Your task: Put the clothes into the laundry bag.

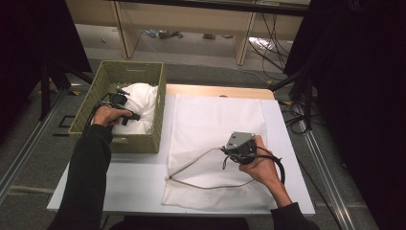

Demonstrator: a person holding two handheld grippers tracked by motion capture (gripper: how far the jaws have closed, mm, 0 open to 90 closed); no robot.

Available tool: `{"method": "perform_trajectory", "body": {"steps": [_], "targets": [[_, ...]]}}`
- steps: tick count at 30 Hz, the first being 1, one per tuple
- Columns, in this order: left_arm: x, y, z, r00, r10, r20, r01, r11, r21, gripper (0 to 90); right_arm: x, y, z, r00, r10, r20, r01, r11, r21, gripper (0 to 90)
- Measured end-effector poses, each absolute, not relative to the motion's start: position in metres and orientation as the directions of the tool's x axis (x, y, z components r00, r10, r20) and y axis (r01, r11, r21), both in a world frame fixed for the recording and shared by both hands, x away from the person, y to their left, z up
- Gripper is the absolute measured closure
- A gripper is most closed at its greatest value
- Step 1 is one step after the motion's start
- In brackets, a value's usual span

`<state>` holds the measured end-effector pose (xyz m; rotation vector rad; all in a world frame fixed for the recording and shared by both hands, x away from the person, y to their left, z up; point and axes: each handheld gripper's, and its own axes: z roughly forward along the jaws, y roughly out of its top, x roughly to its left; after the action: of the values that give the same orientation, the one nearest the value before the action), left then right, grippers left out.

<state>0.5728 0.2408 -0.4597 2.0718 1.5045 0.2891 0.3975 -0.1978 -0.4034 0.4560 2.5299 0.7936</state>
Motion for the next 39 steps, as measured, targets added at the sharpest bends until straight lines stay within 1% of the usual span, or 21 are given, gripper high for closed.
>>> {"method": "perform_trajectory", "body": {"steps": [2,3,4,5,6,7,9,10,12,14,16,18,22,23,26,30,32,35,36,37,39], "targets": [[0.576,0.236,-0.465,0.402,0.912,-0.078,0.778,-0.295,0.555,14.1,0.397,-0.198,-0.404,-0.845,0.432,-0.316,0.176,0.782,0.598,89.6],[0.576,0.233,-0.468,0.4,0.915,-0.061,0.774,-0.301,0.558,6.2,0.396,-0.198,-0.403,-0.834,0.46,-0.305,0.2,0.767,0.609,89.5],[0.577,0.231,-0.471,0.391,0.919,-0.052,0.775,-0.299,0.557,1.4,0.398,-0.199,-0.402,-0.832,0.437,-0.342,0.16,0.779,0.606,89.6],[0.579,0.228,-0.472,0.386,0.922,-0.038,0.779,-0.304,0.549,0.0,0.398,-0.2,-0.401,-0.836,0.437,-0.332,0.17,0.781,0.601,89.5],[0.582,0.228,-0.469,0.361,0.932,-0.041,0.786,-0.28,0.551,2.1,0.398,-0.199,-0.402,-0.834,0.443,-0.327,0.172,0.773,0.61,89.5],[0.582,0.23,-0.465,0.338,0.94,-0.054,0.801,-0.256,0.542,15.7,0.397,-0.2,-0.402,-0.84,0.443,-0.312,0.184,0.775,0.605,89.5],[0.581,0.235,-0.46,0.342,0.937,-0.067,0.802,-0.254,0.541,35.4,0.397,-0.2,-0.401,-0.833,0.447,-0.325,0.178,0.774,0.608,89.5],[0.581,0.236,-0.459,0.341,0.937,-0.076,0.802,-0.247,0.544,35.4,0.397,-0.2,-0.401,-0.833,0.447,-0.325,0.178,0.774,0.608,89.5],[0.581,0.237,-0.457,0.327,0.942,-0.082,0.81,-0.234,0.538,40.2,0.396,-0.201,-0.401,-0.837,0.445,-0.317,0.18,0.772,0.609,89.6],[0.579,0.238,-0.455,0.329,0.941,-0.078,0.8,-0.233,0.553,42.1,0.396,-0.202,-0.401,-0.83,0.455,-0.322,0.182,0.768,0.614,89.5],[0.579,0.242,-0.45,0.312,0.943,-0.112,0.808,-0.202,0.553,45.2,0.398,-0.203,-0.4,-0.833,0.454,-0.317,0.181,0.765,0.618,89.6],[0.578,0.244,-0.448,0.318,0.941,-0.116,0.804,-0.203,0.559,45.7,0.397,-0.203,-0.4,-0.835,0.451,-0.315,0.182,0.767,0.615,89.5],[0.574,0.254,-0.439,0.304,0.934,-0.186,0.8,-0.144,0.582,47.3,0.398,-0.204,-0.4,-0.83,0.46,-0.316,0.184,0.761,0.623,89.5],[0.573,0.256,-0.436,0.301,0.936,-0.183,0.79,-0.137,0.597,47.4,0.398,-0.204,-0.4,-0.829,0.459,-0.319,0.185,0.763,0.619,89.6],[0.57,0.26,-0.425,0.269,0.933,-0.24,0.768,-0.057,0.638,47.5,0.397,-0.205,-0.4,-0.823,0.484,-0.297,0.217,0.751,0.623,89.6],[0.566,0.27,-0.408,0.267,0.91,-0.317,0.748,0.012,0.664,47.4,0.399,-0.206,-0.399,-0.833,0.446,-0.327,0.17,0.769,0.616,89.6],[0.563,0.274,-0.401,0.26,0.912,-0.318,0.735,0.026,0.677,47.4,0.397,-0.205,-0.399,-0.818,0.486,-0.307,0.21,0.75,0.627,89.6],[0.559,0.281,-0.389,0.268,0.912,-0.31,0.724,0.022,0.69,47.3,0.398,-0.204,-0.399,-0.828,0.467,-0.312,0.195,0.76,0.62,89.6],[0.558,0.283,-0.384,0.272,0.911,-0.31,0.719,0.022,0.695,47.3,0.399,-0.205,-0.399,-0.822,0.456,-0.342,0.169,0.768,0.618,89.6],[0.557,0.286,-0.38,0.271,0.907,-0.323,0.713,0.036,0.7,47.3,0.399,-0.204,-0.399,-0.828,0.466,-0.312,0.195,0.761,0.619,89.5],[0.555,0.29,-0.369,0.261,0.901,-0.347,0.698,0.073,0.713,47.2,0.399,-0.204,-0.399,-0.826,0.469,-0.313,0.196,0.759,0.621,89.6]]}}
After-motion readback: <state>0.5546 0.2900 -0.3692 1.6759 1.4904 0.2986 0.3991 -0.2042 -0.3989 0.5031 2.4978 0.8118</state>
